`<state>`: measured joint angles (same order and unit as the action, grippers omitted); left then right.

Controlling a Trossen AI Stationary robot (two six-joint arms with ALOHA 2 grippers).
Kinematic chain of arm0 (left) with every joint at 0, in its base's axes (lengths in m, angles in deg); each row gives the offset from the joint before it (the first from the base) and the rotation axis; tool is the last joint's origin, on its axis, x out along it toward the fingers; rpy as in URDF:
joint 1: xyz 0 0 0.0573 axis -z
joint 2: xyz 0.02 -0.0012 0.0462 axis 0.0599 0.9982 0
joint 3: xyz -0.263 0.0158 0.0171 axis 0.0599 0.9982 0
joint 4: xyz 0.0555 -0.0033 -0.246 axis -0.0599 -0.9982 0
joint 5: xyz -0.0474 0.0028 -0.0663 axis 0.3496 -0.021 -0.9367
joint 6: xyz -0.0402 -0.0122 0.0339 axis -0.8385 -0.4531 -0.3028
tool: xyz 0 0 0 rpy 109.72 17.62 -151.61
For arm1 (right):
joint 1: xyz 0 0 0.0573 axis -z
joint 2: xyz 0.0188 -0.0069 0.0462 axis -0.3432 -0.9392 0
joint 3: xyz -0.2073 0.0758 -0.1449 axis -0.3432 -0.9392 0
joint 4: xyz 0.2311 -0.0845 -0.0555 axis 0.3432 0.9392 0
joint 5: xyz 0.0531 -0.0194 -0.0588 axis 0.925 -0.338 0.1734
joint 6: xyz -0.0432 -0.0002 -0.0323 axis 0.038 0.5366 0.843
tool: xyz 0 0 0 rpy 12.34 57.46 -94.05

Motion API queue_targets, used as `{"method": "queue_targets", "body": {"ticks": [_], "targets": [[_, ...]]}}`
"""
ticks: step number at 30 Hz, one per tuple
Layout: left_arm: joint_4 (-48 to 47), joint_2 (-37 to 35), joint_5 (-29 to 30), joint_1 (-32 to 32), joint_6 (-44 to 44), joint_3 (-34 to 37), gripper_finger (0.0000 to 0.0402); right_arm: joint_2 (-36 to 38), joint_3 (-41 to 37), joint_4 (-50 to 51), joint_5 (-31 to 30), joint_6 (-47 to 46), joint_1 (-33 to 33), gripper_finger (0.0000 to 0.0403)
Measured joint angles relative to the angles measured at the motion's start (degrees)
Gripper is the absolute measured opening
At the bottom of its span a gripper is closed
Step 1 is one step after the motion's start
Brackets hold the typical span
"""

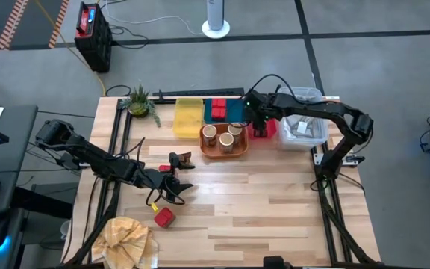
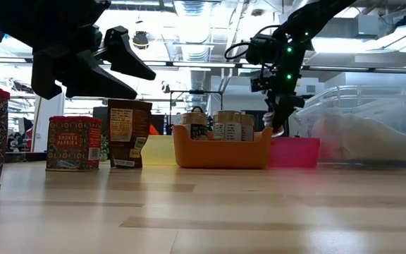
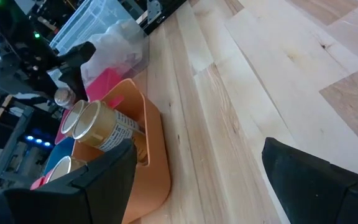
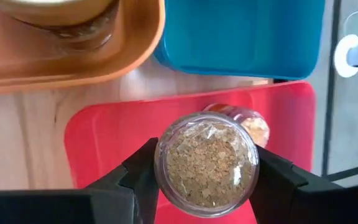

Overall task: Sort spices by type
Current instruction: Put the brown seasoning bottle into the red bin

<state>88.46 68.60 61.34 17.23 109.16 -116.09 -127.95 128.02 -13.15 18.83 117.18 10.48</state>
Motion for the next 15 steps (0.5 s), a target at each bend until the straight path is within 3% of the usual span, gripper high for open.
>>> {"method": "queue_targets", "body": {"ticks": [15], "targets": [[-0.18,0.00,0.00,0.00,-0.01,0.02,0.0332,-9.26,0.03,-0.16,0.26,-0.10,2.47,0.0213]]}}
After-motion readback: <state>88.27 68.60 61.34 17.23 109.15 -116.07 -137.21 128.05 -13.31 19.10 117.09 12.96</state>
